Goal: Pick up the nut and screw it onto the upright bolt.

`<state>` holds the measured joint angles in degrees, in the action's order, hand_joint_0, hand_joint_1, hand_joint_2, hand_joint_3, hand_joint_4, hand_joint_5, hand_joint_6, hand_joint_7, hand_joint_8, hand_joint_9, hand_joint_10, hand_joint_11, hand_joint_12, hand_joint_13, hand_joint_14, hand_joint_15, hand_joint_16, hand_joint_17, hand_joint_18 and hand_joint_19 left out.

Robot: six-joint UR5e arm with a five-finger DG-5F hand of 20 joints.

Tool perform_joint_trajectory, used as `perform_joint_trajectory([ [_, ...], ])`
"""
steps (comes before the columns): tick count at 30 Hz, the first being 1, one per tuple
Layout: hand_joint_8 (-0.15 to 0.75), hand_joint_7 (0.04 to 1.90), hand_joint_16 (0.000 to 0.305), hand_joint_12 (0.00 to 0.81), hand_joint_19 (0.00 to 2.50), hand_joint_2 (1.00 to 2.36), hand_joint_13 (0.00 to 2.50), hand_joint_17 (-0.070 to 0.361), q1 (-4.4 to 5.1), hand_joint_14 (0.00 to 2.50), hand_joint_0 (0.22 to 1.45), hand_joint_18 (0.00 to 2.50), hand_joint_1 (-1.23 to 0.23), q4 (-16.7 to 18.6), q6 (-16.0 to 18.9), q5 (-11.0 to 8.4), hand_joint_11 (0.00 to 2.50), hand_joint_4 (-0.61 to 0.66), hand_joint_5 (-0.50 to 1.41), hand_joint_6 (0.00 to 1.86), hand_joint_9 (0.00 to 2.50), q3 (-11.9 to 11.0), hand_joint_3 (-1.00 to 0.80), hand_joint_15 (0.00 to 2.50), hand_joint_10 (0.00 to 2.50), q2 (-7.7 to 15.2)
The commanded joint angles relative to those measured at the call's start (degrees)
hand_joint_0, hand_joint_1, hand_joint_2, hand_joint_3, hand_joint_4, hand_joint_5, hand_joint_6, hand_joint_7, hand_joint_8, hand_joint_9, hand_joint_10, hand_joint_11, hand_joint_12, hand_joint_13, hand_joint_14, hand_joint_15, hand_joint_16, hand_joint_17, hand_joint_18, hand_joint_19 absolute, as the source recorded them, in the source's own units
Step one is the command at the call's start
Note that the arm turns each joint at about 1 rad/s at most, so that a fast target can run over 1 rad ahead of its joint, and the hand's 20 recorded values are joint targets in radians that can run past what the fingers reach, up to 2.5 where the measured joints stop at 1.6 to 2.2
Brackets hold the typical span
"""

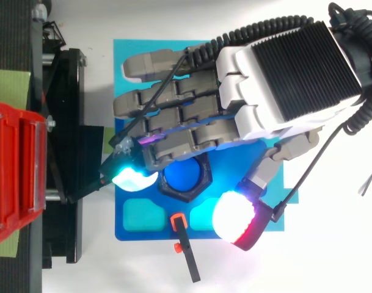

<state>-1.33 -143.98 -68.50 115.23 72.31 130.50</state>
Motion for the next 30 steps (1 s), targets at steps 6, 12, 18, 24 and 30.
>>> perform_joint_trajectory([
  [6, 0.243, 0.68, 0.033, 0.307, 0.00, 1.00, 0.44, 0.075, -0.34, 0.00, 0.47, 0.16, -0.34, -0.7, -0.2, 0.00, 0.00, 0.20, -0.14, 0.50, 0.64, 0.0, -0.50, 0.00, 0.00, 0.0],
  [12, 0.253, 0.74, 0.032, 0.303, 0.00, 1.00, 0.46, 0.072, -0.60, 0.00, 0.47, 0.18, -0.33, -0.9, -0.2, 0.00, 0.00, 0.22, -0.13, 0.50, 0.66, 0.0, -0.50, 0.00, 0.00, 0.0],
  [18, 0.270, 0.86, 0.029, 0.289, 0.00, 1.00, 0.51, 0.065, -0.86, 0.00, 0.48, 0.22, -0.32, -0.9, -0.2, 0.17, 0.00, 0.25, -0.10, 0.50, 0.71, 0.0, -0.50, 0.00, 0.00, 0.0],
  [24, 0.283, 1.02, 0.027, 0.282, 0.00, 1.00, 0.56, 0.061, -1.30, 0.00, 0.49, 0.27, -0.32, -0.9, -0.2, 0.17, 0.00, 0.29, -0.08, 0.50, 0.77, 0.0, -0.50, 0.00, 0.00, 0.0],
  [30, 0.288, 1.19, 0.026, 0.276, 0.00, 1.00, 0.59, 0.059, -2.18, 0.00, 0.49, 0.32, -0.32, -0.9, -0.2, 0.35, 0.00, 0.28, -0.05, 0.51, 0.81, 0.0, -0.50, 0.00, 0.00, 0.0],
])
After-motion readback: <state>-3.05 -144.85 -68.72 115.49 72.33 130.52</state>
